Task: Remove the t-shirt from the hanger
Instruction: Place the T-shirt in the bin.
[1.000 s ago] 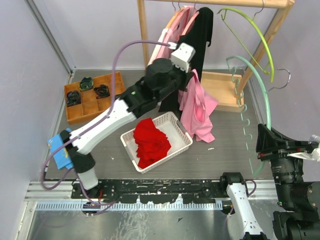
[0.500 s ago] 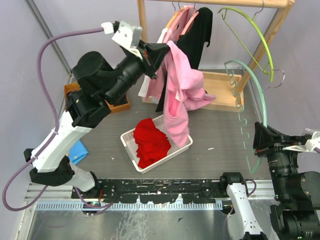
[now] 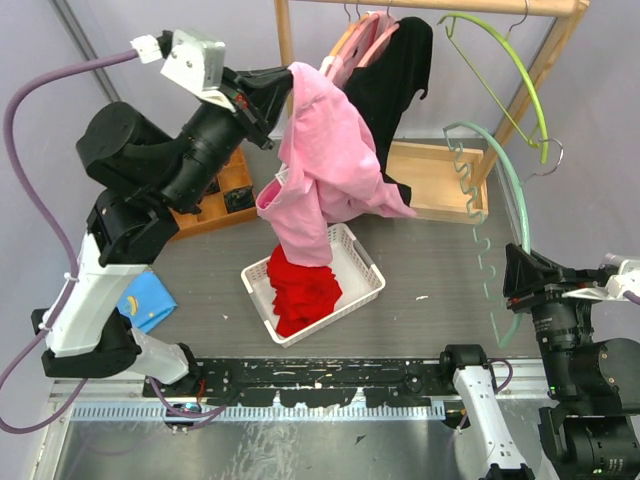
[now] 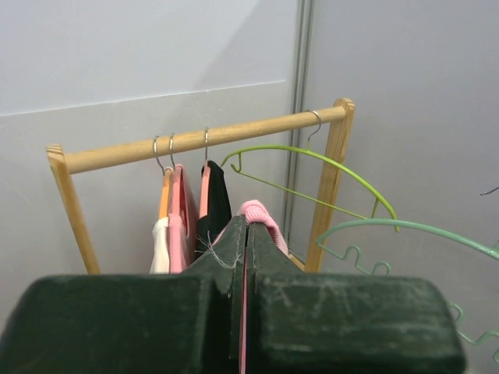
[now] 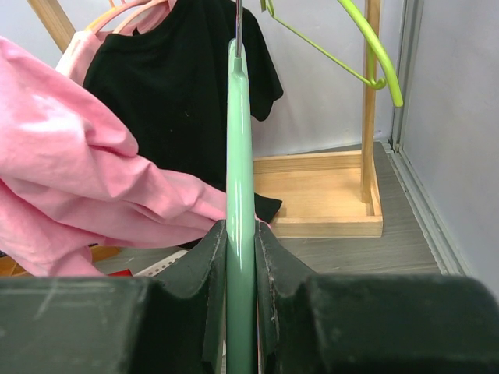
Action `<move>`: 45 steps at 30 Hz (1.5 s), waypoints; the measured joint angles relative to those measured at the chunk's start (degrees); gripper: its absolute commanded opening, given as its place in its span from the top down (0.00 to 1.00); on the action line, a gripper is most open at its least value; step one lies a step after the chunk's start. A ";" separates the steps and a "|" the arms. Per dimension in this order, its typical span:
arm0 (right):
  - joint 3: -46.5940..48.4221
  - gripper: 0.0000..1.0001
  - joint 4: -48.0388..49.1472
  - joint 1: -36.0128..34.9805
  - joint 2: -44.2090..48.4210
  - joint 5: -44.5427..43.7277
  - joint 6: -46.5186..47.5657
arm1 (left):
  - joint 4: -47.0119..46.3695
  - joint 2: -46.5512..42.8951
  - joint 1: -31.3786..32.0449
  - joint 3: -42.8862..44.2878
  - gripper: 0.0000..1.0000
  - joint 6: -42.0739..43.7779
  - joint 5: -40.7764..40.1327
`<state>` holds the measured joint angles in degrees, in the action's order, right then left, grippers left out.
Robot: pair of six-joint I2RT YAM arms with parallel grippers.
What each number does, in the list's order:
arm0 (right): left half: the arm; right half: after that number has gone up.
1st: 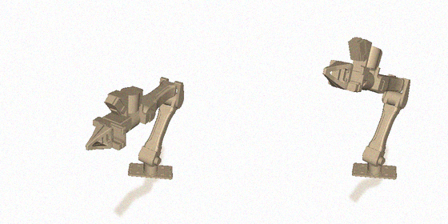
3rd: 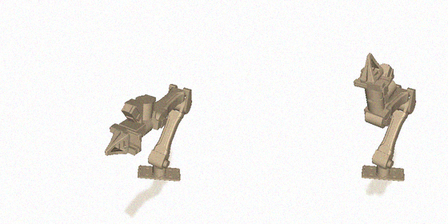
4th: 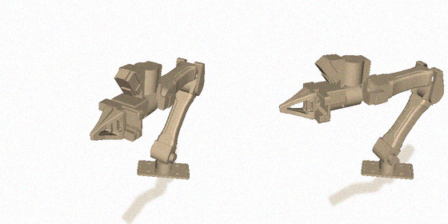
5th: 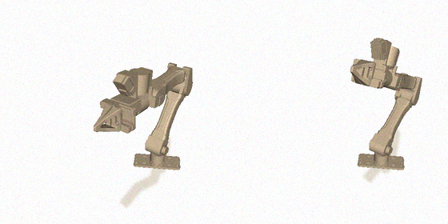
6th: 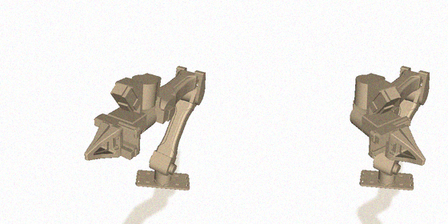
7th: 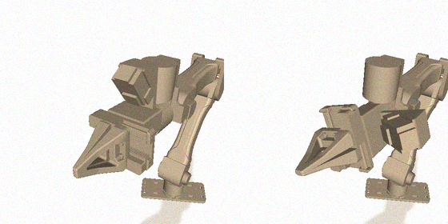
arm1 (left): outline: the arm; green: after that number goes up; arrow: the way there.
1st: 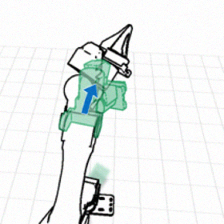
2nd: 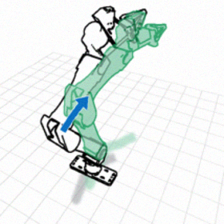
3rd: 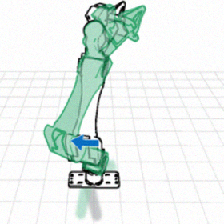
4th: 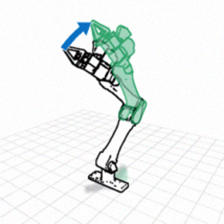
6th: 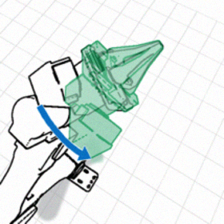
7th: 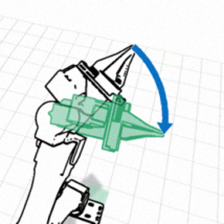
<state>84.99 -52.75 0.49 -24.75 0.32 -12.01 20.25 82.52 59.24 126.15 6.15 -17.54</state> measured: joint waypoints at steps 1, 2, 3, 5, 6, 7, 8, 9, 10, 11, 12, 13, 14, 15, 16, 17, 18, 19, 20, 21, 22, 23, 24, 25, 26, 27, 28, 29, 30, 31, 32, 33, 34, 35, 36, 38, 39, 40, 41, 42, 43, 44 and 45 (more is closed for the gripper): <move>-0.13 0.99 0.02 0.00 0.00 0.04 0.00 | 0.17 -0.22 0.00 0.46 1.00 0.20 -0.09; -0.26 0.99 0.02 0.00 0.00 0.09 0.00 | 0.22 -0.44 0.00 0.81 1.00 0.31 -0.13; -0.46 1.00 0.04 0.00 0.00 0.15 -0.02 | 0.15 -0.70 0.00 1.05 1.00 0.48 -0.15; -0.76 0.99 0.11 0.00 0.00 0.22 -0.04 | -0.09 -1.53 0.00 1.09 1.00 0.72 -0.15; -0.98 0.99 0.15 0.00 0.00 0.28 -0.13 | -0.55 -1.99 0.00 0.98 1.00 0.85 -0.15; -1.22 0.99 0.26 0.00 0.00 0.35 -0.17 | -1.27 -2.62 0.00 0.68 1.00 0.96 -0.15; -1.42 0.99 0.37 0.00 0.00 0.39 -0.20 | -2.19 -3.39 0.00 0.13 1.00 1.14 -0.15; -1.60 0.99 0.46 0.00 0.00 0.42 -0.20 | -3.02 -4.24 0.00 -0.59 1.00 1.20 -0.15; -1.70 0.99 0.44 0.00 0.00 0.44 -0.22 | -3.85 -5.16 0.00 -1.38 1.00 1.29 -0.15; -1.77 0.99 0.44 0.00 0.00 0.44 -0.22 | -4.66 -6.01 0.00 -2.08 1.00 1.33 -0.17; -1.77 0.99 0.46 0.00 0.00 0.44 -0.22 | -5.51 -6.80 0.00 -2.69 1.00 1.36 -0.17; -1.77 0.99 0.48 0.00 0.00 0.44 -0.22 | -6.12 -7.32 0.00 -2.97 1.00 1.38 -0.20; -1.77 0.99 0.48 0.00 0.00 0.46 -0.22 | -6.69 -7.72 0.00 -3.08 1.00 1.40 -0.26; -1.77 0.99 0.50 0.00 0.00 0.46 -0.22 | -7.23 -8.02 0.00 -3.15 1.00 1.42 -0.31; -1.77 0.99 0.50 0.00 0.00 0.46 -0.22 | -7.63 -8.22 0.00 -3.15 1.00 1.49 -0.37; -1.77 0.99 0.50 0.00 0.00 0.48 -0.24 | -8.07 -8.39 0.00 -3.17 1.00 1.55 -0.39; -1.77 0.99 0.50 0.00 0.00 0.50 -0.24 | -8.28 -8.46 0.00 -3.17 1.00 1.57 -0.42; -1.77 0.99 0.50 0.00 0.00 0.52 -0.24 | -8.46 -8.48 0.00 -3.17 1.00 1.60 -0.44; -1.77 0.99 0.50 0.00 0.00 0.57 -0.24 | -8.50 -8.48 0.00 -3.17 1.00 1.64 -0.46; -1.77 0.99 0.52 0.00 0.00 0.61 -0.24 | -8.48 -8.46 0.00 -3.17 1.00 1.66 -0.46; -1.77 0.99 0.52 0.00 0.00 0.66 -0.24 | -8.48 -8.44 0.00 -3.21 1.00 1.66 -0.44; -1.77 0.99 0.52 0.00 0.00 0.68 -0.26 | -8.48 -8.44 0.00 -3.39 1.00 1.66 -0.46; -1.77 0.99 0.52 0.00 0.00 0.70 -0.26 | -8.50 -8.44 0.00 -3.63 1.00 1.66 -0.44; -1.81 0.99 0.57 0.00 0.00 0.72 -0.28 | -8.63 -8.52 0.00 -4.07 1.00 1.64 -0.46; -1.92 0.99 0.68 0.00 0.00 0.79 -0.31 | -8.85 -8.72 0.00 -4.90 1.00 1.55 -0.46; -2.05 0.99 0.81 0.00 0.00 0.81 -0.33 | -8.87 -8.87 0.00 -5.66 1.00 1.53 -0.46; -2.16 0.99 0.85 0.00 0.00 0.83 -0.37 | -8.87 -8.87 0.00 -6.27 1.00 1.42 -0.46; -2.32 0.99 0.87 0.00 0.00 0.85 -0.39 | -8.83 -8.81 0.00 -6.62 1.00 1.31 -0.44; -2.38 0.99 0.83 0.00 0.00 0.85 -0.42 | -8.83 -8.55 0.00 -6.88 1.00 1.22 -0.44; -2.45 0.99 0.85 0.00 0.00 0.85 -0.42 | -8.81 -8.17 0.00 -6.99 1.00 1.09 -0.42; -2.51 0.99 0.85 0.00 0.00 0.85 -0.42 | -8.83 -7.82 0.00 -6.99 1.00 1.01 -0.39; -2.56 0.99 0.85 0.00 0.00 0.85 -0.42 | -8.81 -7.41 0.00 -6.99 1.00 0.83 -0.33; -2.60 0.99 0.87 0.00 0.02 0.85 -0.42 | -8.83 -6.93 0.00 -6.99 1.00 0.66 -0.26; -2.67 0.99 0.87 0.00 0.02 0.85 -0.42 | -8.81 -6.51 0.00 -7.02 1.00 0.50 -0.15; -2.73 0.99 0.87 0.00 0.02 0.85 -0.42 | -8.83 -6.05 0.00 -7.08 1.00 0.20 -0.07; -2.89 0.99 0.87 0.00 0.02 0.85 -0.42 | -8.85 -5.53 0.00 -7.87 1.00 -0.33 0.07; -2.97 0.99 0.87 0.00 0.02 0.85 -0.42 | -9.07 -5.51 0.00 -8.83 1.00 -0.66 0.11; -3.04 0.99 0.85 0.00 0.02 0.85 -0.42 | -9.14 -5.53 0.00 -9.92 1.00 -1.01 0.13; -3.17 1.00 0.85 0.00 0.02 0.85 -0.42 | -9.57 -5.64 0.00 -11.37 1.00 -1.44 0.17; -3.19 0.99 0.85 0.00 0.02 0.85 -0.42 | -9.77 -5.86 0.00 -12.98 1.00 -1.88 0.24; -3.26 0.99 0.87 0.00 0.02 0.85 -0.42 | -9.75 -6.10 0.00 -14.84 1.00 -2.38 0.28; -3.30 0.99 0.85 0.00 0.02 0.85 -0.42 | -9.73 -6.34 0.00 -16.44 1.00 -2.80 0.33; -3.39 0.99 0.90 0.00 0.02 0.85 -0.42 | -9.70 -6.60 0.00 -17.99 1.00 -3.21 0.35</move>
<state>81.60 -51.86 0.49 -24.73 1.17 -12.43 10.55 75.92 59.24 108.16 2.94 -17.19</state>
